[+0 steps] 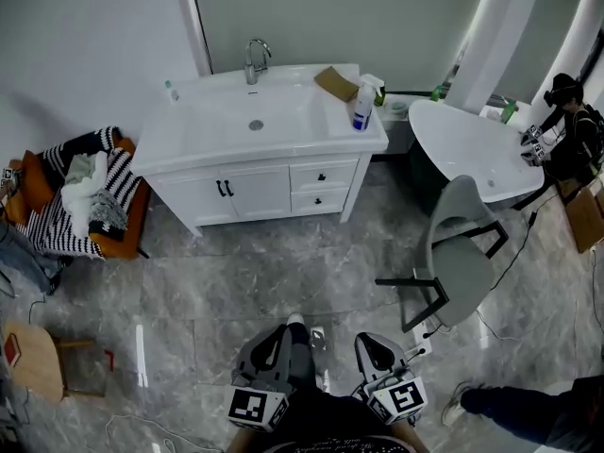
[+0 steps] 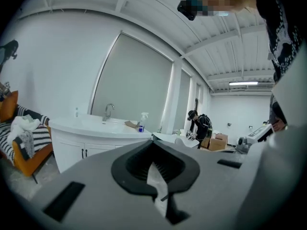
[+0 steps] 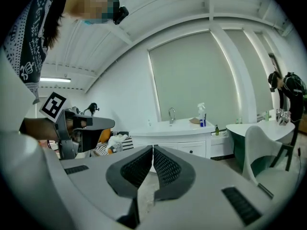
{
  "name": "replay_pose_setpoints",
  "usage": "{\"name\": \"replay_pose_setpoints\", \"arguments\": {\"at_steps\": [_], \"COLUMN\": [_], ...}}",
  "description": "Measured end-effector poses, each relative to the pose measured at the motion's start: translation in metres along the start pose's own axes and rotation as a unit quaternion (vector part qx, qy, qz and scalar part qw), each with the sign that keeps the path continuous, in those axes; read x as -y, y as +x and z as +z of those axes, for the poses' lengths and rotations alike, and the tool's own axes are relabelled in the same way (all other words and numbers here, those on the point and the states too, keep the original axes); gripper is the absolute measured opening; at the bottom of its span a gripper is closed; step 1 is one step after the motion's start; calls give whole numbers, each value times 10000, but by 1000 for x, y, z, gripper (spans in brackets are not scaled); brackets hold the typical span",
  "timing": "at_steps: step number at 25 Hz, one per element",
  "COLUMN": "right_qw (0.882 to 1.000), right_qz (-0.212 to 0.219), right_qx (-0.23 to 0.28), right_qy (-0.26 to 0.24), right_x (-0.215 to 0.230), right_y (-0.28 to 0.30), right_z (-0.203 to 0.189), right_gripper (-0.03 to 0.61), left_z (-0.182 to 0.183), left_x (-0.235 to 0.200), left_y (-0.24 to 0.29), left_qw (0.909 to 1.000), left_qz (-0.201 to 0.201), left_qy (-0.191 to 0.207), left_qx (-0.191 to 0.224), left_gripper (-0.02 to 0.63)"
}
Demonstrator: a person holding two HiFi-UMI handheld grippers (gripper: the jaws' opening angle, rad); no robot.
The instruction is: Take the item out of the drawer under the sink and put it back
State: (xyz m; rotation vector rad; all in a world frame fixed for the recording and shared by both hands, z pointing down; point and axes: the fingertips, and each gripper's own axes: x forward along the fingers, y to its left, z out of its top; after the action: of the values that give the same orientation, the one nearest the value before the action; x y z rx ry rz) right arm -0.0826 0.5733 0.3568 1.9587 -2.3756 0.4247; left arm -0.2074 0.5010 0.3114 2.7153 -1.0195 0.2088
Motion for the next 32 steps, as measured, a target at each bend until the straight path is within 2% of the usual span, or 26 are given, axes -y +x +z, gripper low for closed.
{"name": "replay_pose_setpoints", "arguments": {"at_steps": [8, 14, 22, 32], "right_qw": [9997, 9988, 9989, 9994], "right_qz": [-238, -462, -456, 108], "right_qx": [60, 48, -103, -152], "right_qy": [-65, -154, -89, -286], "right_x": [49, 82, 121, 199], "right_y": [111, 174, 225, 305], "right_z": [59, 78, 84, 114], "right_gripper": [20, 20, 20, 20], "left_z": [53, 72, 78, 106], "left_x": [-66, -106, -133, -157], "left_y": [106, 169, 221, 312], "left_qw": [9994, 9987, 9993, 9996], "left_qz": [-348, -505, -321, 179], "left_qy": [72, 78, -40, -187], "left_qx": [-42, -72, -176, 95], "left_gripper": [0, 0, 0, 0]}}
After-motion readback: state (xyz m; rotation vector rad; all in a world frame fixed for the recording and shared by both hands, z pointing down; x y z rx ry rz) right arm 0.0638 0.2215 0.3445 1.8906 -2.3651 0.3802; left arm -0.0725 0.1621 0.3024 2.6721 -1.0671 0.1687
